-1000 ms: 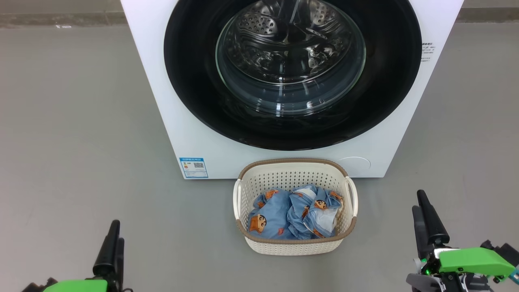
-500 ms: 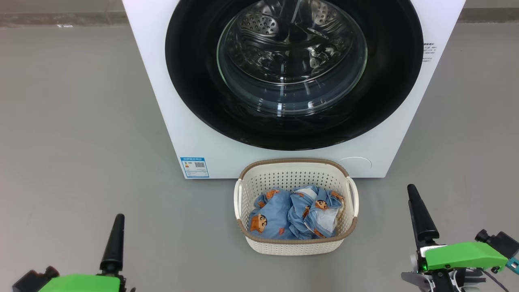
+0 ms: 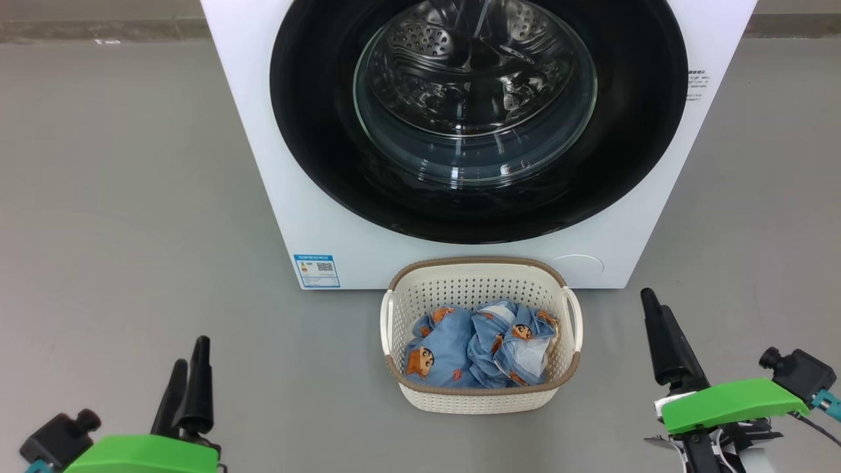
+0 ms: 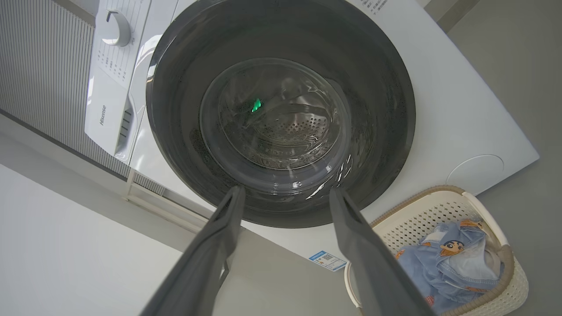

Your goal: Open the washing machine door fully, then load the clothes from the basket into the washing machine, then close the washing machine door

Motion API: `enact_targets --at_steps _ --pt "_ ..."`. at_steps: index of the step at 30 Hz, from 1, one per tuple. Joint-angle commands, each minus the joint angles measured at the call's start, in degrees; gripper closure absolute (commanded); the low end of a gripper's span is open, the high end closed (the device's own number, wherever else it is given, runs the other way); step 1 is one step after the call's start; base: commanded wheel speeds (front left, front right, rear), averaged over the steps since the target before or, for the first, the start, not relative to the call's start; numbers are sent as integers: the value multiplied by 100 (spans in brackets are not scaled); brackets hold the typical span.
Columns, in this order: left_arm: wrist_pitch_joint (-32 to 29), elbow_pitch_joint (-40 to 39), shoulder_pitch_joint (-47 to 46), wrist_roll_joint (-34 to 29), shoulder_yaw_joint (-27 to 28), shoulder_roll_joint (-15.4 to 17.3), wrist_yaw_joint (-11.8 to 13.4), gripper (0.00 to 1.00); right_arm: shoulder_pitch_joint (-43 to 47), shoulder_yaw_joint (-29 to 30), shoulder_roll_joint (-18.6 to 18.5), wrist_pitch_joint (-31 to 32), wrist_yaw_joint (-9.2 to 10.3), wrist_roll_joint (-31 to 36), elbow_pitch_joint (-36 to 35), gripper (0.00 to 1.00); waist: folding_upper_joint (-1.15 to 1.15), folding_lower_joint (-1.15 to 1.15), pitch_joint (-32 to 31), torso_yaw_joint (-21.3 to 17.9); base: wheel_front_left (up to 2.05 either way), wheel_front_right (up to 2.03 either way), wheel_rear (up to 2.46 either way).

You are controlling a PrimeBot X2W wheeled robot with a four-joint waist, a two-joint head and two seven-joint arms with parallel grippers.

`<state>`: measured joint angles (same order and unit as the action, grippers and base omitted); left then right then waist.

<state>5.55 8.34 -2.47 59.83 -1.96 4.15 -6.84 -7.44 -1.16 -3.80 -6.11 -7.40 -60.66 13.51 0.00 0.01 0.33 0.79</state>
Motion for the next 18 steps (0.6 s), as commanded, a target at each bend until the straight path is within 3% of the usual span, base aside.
enact_targets --at_steps 1,10,18 --pt "73 -202 -283 -237 69 133 -37 0 -290 -121 -61 -74 -5 297 -179 0 0 0 -2 3 0 0 0" --pt "241 -148 -268 -1551 26 206 -42 0 -349 -385 -145 -231 -6 1857 -193 0 0 0 -38 -2 0 0 0" --pt "360 -56 -285 -2519 9 183 -46 0 -367 -459 -150 -342 -6 2638 -175 0 0 0 -63 -4 0 0 0"
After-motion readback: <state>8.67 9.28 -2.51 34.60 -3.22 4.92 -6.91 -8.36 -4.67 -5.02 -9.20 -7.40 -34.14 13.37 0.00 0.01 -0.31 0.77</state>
